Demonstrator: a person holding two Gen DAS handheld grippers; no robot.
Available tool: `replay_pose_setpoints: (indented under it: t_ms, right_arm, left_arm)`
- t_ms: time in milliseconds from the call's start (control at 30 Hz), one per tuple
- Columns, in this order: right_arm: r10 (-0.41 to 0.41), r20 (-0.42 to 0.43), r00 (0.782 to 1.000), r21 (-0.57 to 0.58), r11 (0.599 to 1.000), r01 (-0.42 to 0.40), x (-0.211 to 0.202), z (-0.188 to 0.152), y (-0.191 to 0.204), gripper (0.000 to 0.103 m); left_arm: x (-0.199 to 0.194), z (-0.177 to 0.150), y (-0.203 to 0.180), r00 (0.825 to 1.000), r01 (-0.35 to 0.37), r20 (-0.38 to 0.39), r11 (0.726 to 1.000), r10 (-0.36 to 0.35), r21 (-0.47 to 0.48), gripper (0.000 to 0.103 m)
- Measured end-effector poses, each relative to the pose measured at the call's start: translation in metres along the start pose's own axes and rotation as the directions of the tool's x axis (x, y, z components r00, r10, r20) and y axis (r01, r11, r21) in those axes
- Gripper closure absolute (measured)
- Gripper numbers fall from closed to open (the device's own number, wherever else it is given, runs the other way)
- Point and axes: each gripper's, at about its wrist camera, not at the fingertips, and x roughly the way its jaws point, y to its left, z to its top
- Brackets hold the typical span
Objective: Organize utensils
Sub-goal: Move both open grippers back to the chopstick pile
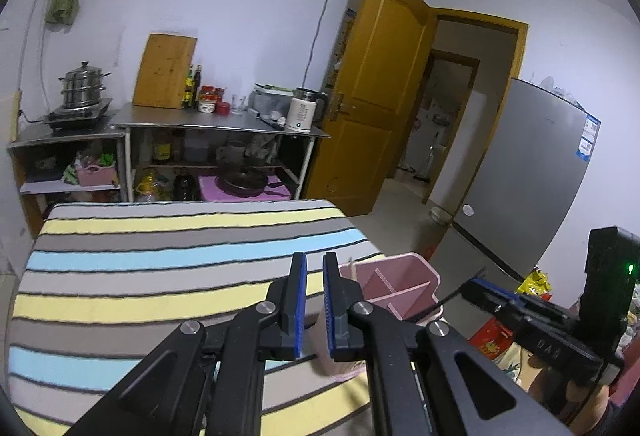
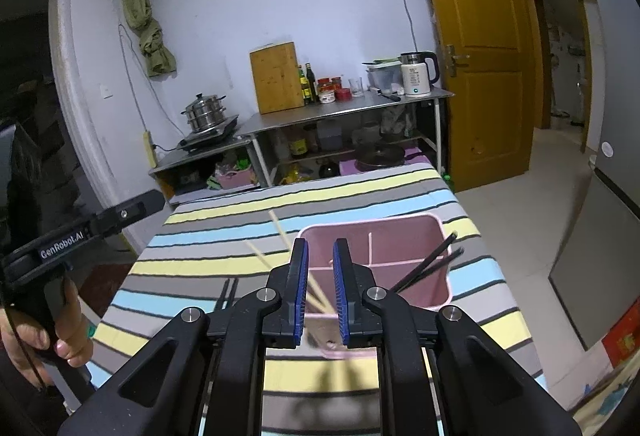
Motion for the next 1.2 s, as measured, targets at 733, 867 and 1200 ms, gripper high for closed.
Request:
replay_pose_setpoints:
  t_ms: [733, 867, 1200]
  right_arm:
    - [0.135, -0.14, 0.981, -0.037, 0.989, -0.141, 0.018, -0.068, 0.046, 0.09]
    - [0.148, -0.169, 0.975, -0.042, 0.987, -0.157, 0.026, -0.076, 0.052, 0.09]
    - [0.171, -0.256, 0.952, -0.04, 0.982, -0.187, 0.056, -0.098, 0.061, 0.09]
  left_arm:
    - [-0.031, -0.1, 0.056, 0.983, -0.134, -0.143, 0.985, 0.118, -0.104, 0.096]
    - [-0.025, -0.109, 0.066, 0.975, -0.158, -0.177, 0.98, 0.136, -0.118, 0.096]
    - [0.019, -0.138, 0.095, 0.937, -0.243, -0.287, 0.962, 0.2, -0.123, 0.09]
